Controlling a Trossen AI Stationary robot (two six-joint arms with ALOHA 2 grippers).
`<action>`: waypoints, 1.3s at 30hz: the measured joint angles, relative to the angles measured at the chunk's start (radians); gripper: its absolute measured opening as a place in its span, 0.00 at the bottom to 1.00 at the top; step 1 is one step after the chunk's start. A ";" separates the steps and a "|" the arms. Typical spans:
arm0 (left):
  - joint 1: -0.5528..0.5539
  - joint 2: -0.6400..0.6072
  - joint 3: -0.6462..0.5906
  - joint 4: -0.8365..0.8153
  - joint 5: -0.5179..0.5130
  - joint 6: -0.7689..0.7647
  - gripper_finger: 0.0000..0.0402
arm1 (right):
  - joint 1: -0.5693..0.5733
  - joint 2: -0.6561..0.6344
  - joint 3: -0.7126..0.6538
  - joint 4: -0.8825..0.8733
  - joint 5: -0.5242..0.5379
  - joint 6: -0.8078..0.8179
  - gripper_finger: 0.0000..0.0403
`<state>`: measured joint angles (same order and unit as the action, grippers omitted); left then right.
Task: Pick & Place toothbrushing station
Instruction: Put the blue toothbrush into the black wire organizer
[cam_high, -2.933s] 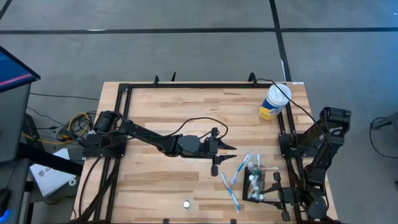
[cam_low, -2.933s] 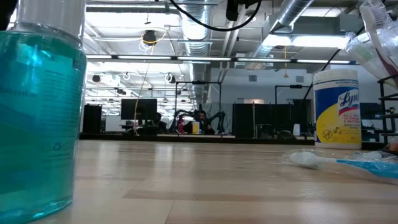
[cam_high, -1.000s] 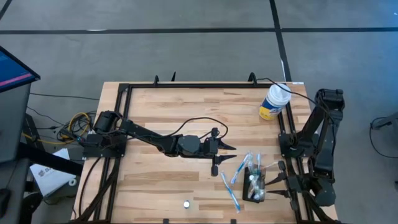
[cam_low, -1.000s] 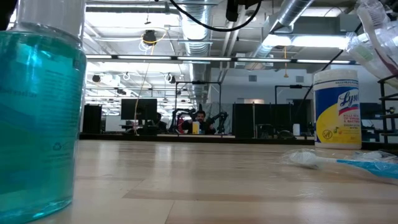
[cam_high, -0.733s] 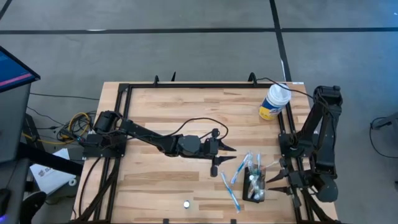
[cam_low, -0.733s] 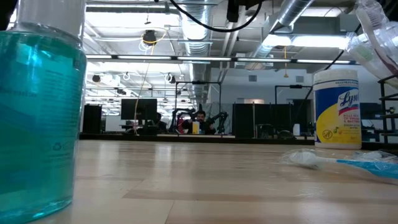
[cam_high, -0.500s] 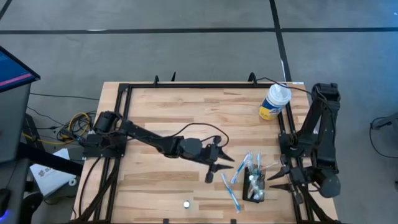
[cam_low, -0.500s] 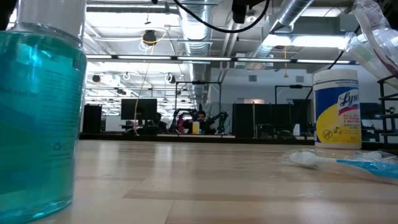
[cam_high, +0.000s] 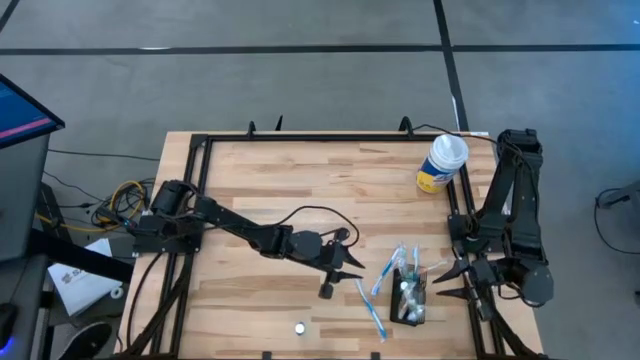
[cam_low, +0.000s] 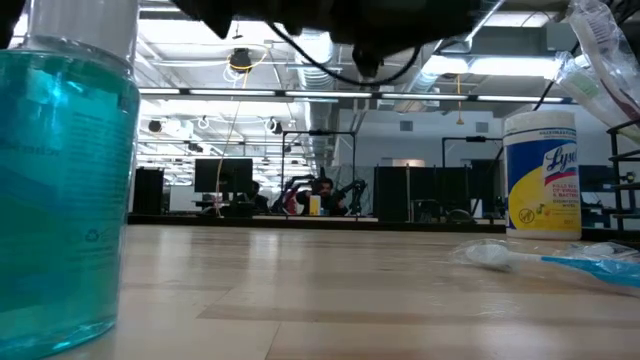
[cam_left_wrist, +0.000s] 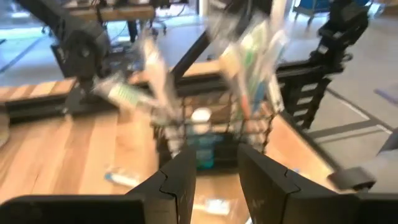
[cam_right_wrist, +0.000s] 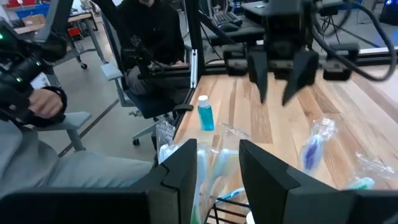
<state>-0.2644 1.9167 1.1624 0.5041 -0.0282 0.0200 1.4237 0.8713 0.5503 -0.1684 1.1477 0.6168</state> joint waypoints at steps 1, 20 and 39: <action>0.004 0.004 -0.006 -0.002 0.000 0.000 0.28 | -0.001 -0.004 0.000 0.000 0.000 -0.008 0.27; 0.036 0.225 -0.014 0.019 0.029 -0.010 0.28 | -0.047 -0.049 0.066 0.038 -0.006 -0.278 0.27; 0.034 0.289 -0.012 0.022 0.043 -0.061 0.28 | -0.047 -0.049 0.066 0.039 -0.006 -0.278 0.27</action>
<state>-0.2307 2.2060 1.1505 0.5263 0.0147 -0.0408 1.3769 0.8227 0.6159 -0.1296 1.1412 0.3393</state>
